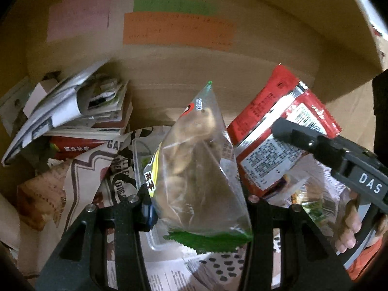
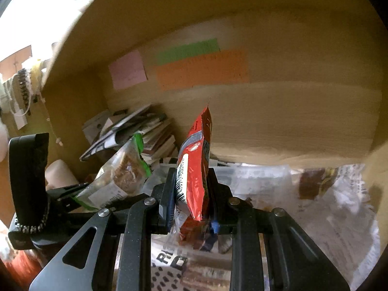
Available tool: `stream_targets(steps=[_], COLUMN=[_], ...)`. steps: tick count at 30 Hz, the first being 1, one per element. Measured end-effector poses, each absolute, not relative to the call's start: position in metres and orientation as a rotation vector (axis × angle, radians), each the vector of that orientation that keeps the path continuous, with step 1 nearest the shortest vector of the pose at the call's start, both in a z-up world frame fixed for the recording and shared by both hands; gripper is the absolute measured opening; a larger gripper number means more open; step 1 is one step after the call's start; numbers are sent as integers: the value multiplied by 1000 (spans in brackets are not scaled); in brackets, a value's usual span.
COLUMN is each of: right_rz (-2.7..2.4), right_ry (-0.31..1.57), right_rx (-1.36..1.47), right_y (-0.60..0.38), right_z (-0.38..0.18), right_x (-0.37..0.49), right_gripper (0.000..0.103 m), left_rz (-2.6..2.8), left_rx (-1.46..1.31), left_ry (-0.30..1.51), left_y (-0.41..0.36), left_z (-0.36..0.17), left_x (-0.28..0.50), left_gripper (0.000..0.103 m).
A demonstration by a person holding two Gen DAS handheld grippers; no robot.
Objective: Organize snacks
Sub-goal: 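Lower the brown snack bag into the clear box while the right tool drops the red packet there, then grasp the yellow snack pack with the left tool while the right tool grasps the green pea snack bag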
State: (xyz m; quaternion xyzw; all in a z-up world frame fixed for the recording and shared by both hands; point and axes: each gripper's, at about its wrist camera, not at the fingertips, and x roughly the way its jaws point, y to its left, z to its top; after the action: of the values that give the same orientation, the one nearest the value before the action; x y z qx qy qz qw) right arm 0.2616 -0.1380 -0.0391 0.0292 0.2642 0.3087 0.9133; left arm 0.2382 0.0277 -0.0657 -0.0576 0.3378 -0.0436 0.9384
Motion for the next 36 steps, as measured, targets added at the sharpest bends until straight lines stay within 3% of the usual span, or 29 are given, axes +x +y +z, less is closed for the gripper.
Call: stream_targets(steps=[9,15,18,20,26,36], right_rz=[625,568,537,532,495,467], right_ry=[695,691,696,707,680,638], right_rx=[58,33,1,-9,-22,-59], right_y=[-137,-142,-144,-149,-167,-189], right_z=[-67,-64,-64,-63,-55,-46], right_x=[298,297,297,296,286,251], right_gripper=[22,29,49,68,78,83], left_rz=[-79,-70,-79,-78,-78,-75], left_rx=[-127,-139,-161,-171,-182,-147], left_ry=[757,800,812,815,775,706], left_y=[26,31,35,36,39,33], left_z=[-85,-97,-102,-102,-86,-56], left_x=[267,279,284,286,267,214], left_gripper=[46,47,52,56,63,91])
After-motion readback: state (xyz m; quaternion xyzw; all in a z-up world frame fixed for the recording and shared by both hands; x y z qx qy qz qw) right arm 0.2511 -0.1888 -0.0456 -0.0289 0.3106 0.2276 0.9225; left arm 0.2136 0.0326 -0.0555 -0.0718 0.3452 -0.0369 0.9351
